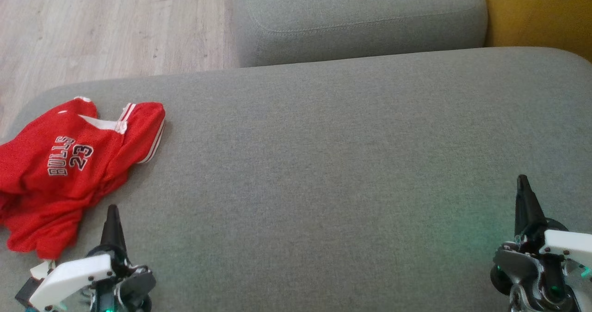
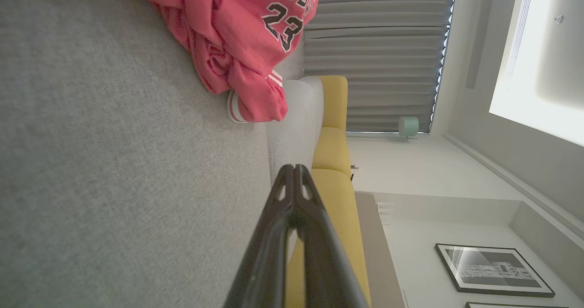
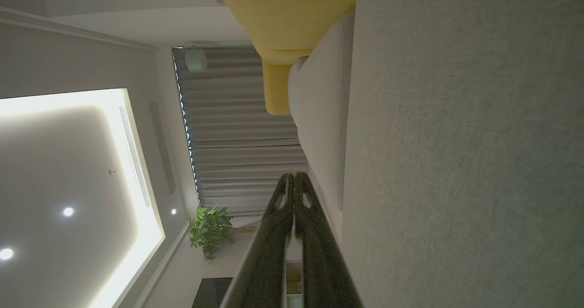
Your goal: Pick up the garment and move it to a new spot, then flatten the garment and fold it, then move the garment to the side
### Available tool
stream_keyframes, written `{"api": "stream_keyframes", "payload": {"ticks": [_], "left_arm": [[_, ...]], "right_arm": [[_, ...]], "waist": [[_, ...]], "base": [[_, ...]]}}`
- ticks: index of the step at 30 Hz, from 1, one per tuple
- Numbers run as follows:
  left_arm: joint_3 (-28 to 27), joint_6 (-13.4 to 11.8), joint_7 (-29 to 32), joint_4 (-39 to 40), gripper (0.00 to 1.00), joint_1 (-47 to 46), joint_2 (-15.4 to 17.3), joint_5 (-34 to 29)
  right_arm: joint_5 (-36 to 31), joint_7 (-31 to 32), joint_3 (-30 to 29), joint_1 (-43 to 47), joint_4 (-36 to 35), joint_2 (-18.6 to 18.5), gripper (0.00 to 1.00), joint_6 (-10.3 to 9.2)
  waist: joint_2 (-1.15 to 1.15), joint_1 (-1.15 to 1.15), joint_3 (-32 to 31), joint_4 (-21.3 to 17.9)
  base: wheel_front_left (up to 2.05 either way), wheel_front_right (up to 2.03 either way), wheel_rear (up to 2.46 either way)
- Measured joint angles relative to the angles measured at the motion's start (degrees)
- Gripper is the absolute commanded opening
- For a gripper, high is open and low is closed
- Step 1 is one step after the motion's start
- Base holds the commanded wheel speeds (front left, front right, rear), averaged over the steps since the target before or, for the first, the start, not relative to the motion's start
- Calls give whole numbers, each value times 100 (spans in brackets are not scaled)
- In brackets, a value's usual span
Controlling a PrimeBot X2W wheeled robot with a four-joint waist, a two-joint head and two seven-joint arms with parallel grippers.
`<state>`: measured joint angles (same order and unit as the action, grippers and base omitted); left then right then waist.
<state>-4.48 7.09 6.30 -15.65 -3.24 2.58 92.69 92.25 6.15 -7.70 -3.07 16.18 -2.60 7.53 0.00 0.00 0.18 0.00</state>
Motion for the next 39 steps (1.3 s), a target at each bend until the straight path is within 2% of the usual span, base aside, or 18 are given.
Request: {"api": "stream_keyframes", "payload": {"ticks": [15,16,22,26,39], "left_arm": [[0,0,0,0,0,0,0,1],[2,-2,0,-7,100,1,0,1],[57,-4,-8,-503,100,332,-37,1],[73,-5,-69,-536,100,436,-52,-21],[151,-79,-270,-353,100,430,-51,-817]], "right_arm": [[0,0,0,0,0,0,0,0],[0,0,0,1,9,0,100,0],[0,-7,21,358,522,36,100,0],[-36,-59,107,452,542,37,100,0],[-968,-270,342,433,469,37,100,0]], "waist": [[0,0,0,0],[0,0,0,0],[0,0,1,-1],[0,0,-1,-2],[0,0,-45,-9]], "base": [[0,0,0],[0,0,0],[0,0,0],[0,0,0],[0,0,0]]}}
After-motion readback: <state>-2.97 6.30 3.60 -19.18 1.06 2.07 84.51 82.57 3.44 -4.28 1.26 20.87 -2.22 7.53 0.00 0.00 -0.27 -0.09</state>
